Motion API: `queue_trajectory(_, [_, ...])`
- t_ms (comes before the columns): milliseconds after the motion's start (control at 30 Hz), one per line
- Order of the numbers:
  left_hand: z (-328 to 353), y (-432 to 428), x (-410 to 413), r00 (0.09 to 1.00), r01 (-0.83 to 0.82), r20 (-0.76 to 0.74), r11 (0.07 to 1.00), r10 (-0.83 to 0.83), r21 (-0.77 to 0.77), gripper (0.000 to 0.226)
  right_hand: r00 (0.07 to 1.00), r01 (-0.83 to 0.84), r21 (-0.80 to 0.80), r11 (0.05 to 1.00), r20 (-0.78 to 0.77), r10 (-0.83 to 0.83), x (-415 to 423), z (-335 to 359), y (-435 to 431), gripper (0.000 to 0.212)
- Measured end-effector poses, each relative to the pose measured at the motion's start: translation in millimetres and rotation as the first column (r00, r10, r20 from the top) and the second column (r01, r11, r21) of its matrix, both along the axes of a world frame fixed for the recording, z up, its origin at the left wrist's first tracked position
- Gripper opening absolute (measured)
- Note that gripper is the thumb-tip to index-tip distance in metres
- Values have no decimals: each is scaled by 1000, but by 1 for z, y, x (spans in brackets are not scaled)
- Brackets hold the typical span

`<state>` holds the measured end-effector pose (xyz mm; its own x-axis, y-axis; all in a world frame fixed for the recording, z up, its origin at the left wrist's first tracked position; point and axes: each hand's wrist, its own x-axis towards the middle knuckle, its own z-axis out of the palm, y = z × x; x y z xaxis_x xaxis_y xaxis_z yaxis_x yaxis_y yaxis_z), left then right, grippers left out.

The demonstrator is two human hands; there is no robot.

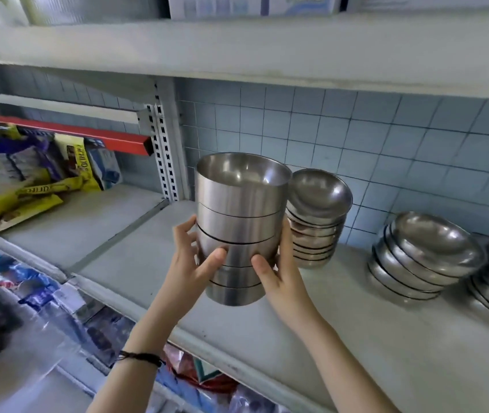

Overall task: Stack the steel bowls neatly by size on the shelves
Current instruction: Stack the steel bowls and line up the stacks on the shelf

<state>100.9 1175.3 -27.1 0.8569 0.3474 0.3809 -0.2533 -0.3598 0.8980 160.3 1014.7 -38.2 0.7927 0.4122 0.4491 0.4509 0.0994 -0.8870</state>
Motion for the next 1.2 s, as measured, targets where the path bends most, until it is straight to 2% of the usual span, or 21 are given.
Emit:
queue_trajectory(133, [-4,33,27,997,78,-26,997,-78,-14,91,998,47,-13,999,-31,-48,19,-6,27,88])
queue_trajectory(233, [-6,46,49,990,141,-19,987,-143,-80,79,996,77,-19,997,-33,-78,39,-12,41,88])
queue_trajectory(333, [-10,57,73,984,176,-25,979,-179,-100,84,993,113,-66,991,-25,-115,61,-17,51,91])
queue_trajectory(533, [-14,75,121,973,211,-65,970,-220,-123,94,988,136,-126,983,-55,-144,98,-18,64,83])
queue_trajectory(900, [-25,85,152,972,204,-95,971,-217,-128,94,977,174,-168,970,-92,-191,121,-23,75,84])
queue_trajectory(1200, [-29,85,149,969,199,-149,980,-199,-19,87,972,186,-212,959,-102,-211,116,-19,72,95])
